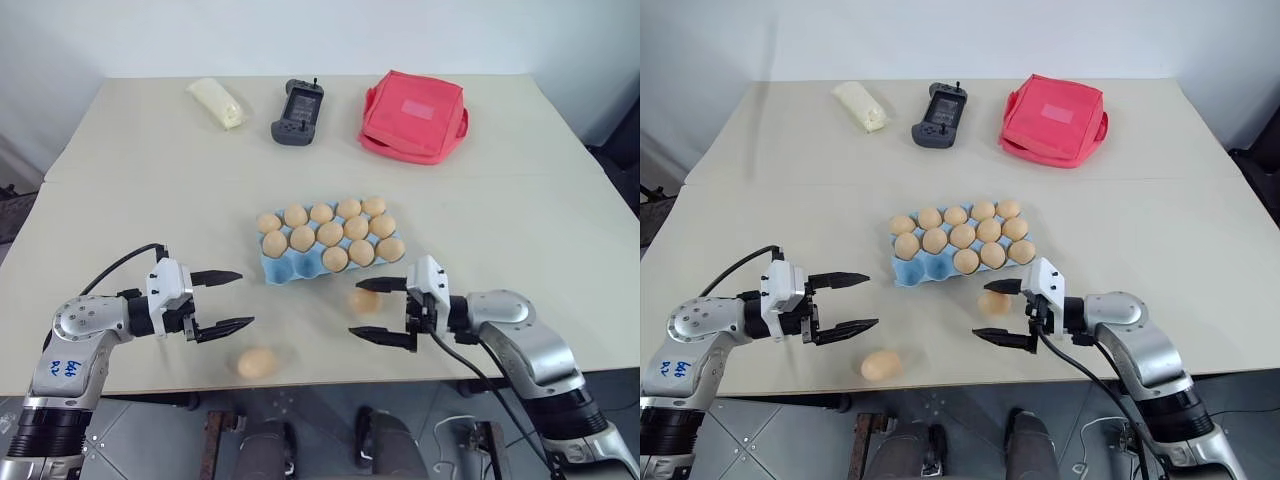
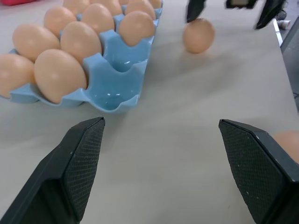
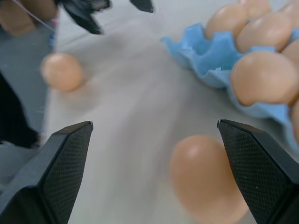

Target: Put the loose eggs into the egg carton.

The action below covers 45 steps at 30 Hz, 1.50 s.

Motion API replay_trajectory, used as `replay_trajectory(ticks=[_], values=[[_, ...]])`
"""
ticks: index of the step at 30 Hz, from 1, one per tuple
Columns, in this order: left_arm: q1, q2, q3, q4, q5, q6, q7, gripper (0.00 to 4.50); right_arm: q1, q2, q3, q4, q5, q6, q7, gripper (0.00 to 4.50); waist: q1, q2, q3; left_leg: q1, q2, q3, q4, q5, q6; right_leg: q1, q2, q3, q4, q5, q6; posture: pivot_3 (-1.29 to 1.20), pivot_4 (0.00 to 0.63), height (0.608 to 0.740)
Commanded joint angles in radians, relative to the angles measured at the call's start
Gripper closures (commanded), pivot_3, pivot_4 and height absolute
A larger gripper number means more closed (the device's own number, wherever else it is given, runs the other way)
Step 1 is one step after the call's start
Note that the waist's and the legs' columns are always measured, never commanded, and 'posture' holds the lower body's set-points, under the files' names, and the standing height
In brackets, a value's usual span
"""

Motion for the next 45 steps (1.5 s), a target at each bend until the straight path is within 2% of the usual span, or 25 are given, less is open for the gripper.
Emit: replay_trajectory(ticks=[1,4,7,12,19,25,29,33,36,37,39,45], values=[[0.005,0.019,0.011,-0.035,-0.014,0.006,-0.015,0.35,-0.017,0.036,0.025,0.072,-0.037,-0.063,-0.007,0.02,0.0,0.0,0.0,0.0,0.0,0.0,0.0,0.0,0.0,-0.001,0.0,0.0,0.001,0.0,0.0,0.0,0.15,0.74],[0.005,0.019,0.016,-0.038,-0.013,0.008,-0.011,0.35,-0.02,0.055,0.042,0.105,-0.055,-0.092,-0.001,0.02,0.0,0.0,0.0,-0.001,0.0,0.0,0.0,0.0,0.0,-0.003,0.0,0.0,0.004,0.0,0.0,0.0,0.15,0.74],[0.008,0.019,0.02,-0.043,-0.012,0.008,-0.006,0.35,-0.021,0.073,0.034,0.1,-0.036,-0.111,0.008,0.58,0.0,0.0,0.0,-0.001,0.0,0.0,0.0,0.0,0.0,-0.003,0.0,0.0,0.003,0.0,0.0,0.0,0.15,0.74],[0.021,0.02,0.03,-0.047,-0.013,0.009,0.002,0.35,-0.055,0.079,0.018,0.019,0.016,-0.048,0.015,2.15,-0.001,0.0,0.0,-0.001,0.0,0.0,0.0,0.0,0.0,-0.003,0.0,0.0,0.004,0.0,0.0,0.0,0.15,0.74],[0.014,0.012,0.019,-0.043,-0.01,0.01,0.011,0.35,-0.195,0.167,0.028,0.034,0.057,-0.007,-0.005,2.15,-0.012,0.0,0.0,-0.001,0.0,0.0,0.0,0.0,-0.001,-0.004,0.0,0.0,0.006,0.0,-0.001,0.0,0.15,0.74],[0.002,0.007,0.011,-0.036,-0.008,0.012,0.018,0.35,-0.364,0.308,0.073,0.263,-0.072,-0.121,-0.095,2.15,-0.024,0.0,0.0,-0.001,0.0,0.001,0.0,0.001,-0.001,-0.006,-0.001,0.001,0.009,0.0,-0.001,0.0,0.15,0.74],[0.007,0.009,0.013,-0.039,-0.008,0.013,0.021,0.35,-0.425,0.367,0.078,0.359,-0.107,-0.16,-0.12,2.15,-0.025,0.0,0.0,-0.004,0.0,0.003,0.0,0.001,-0.002,-0.013,-0.001,0.001,0.015,0.0,-0.001,0.0,0.15,0.74],[0.019,0.01,0.019,-0.046,-0.01,0.016,0.027,0.35,-0.442,0.404,0.082,0.376,-0.115,-0.166,-0.119,1.17,-0.026,0.0,0.0,-0.005,0.0,0.004,0.0,0.001,-0.002,-0.013,-0.001,0.001,0.014,0.0,-0.001,0.0,0.15,0.74],[0.026,0.011,0.022,-0.051,-0.012,0.02,0.034,0.35,-0.433,0.396,0.078,0.348,-0.109,-0.153,-0.1,0.17,-0.026,0.0,0.0,-0.005,0.0,0.004,0.0,0.001,-0.002,-0.013,-0.001,0.001,0.014,0.0,-0.001,0.0,0.15,0.74],[0.029,0.012,0.024,-0.053,-0.013,0.023,0.036,0.35,-0.424,0.38,0.07,0.321,-0.099,-0.142,-0.089,0.03,-0.026,0.0,0.0,-0.005,0.0,0.004,0.0,0.001,-0.002,-0.013,-0.001,0.001,0.014,0.0,-0.001,0.0,0.15,0.74],[0.046,0.037,0.026,-0.072,-0.043,0.087,0.018,0.35,-0.392,0.328,0.043,0.248,-0.067,-0.118,-0.051,0.03,-0.024,0.0,0.0,-0.005,0.0,0.004,0.0,0.001,-0.002,-0.013,-0.001,0.001,0.014,0.0,-0.001,0.0,0.15,0.74],[0.019,0.024,0.05,-0.044,-0.029,0.07,0.052,0.35,-0.233,0.098,-0.045,0.113,0.012,-0.092,0.09,0.03,-0.019,0.0,0.0,-0.005,-0.001,0.003,0.0,0.0,-0.001,-0.012,-0.002,0.0,0.012,0.0,0.0,0.0,0.15,0.74]])
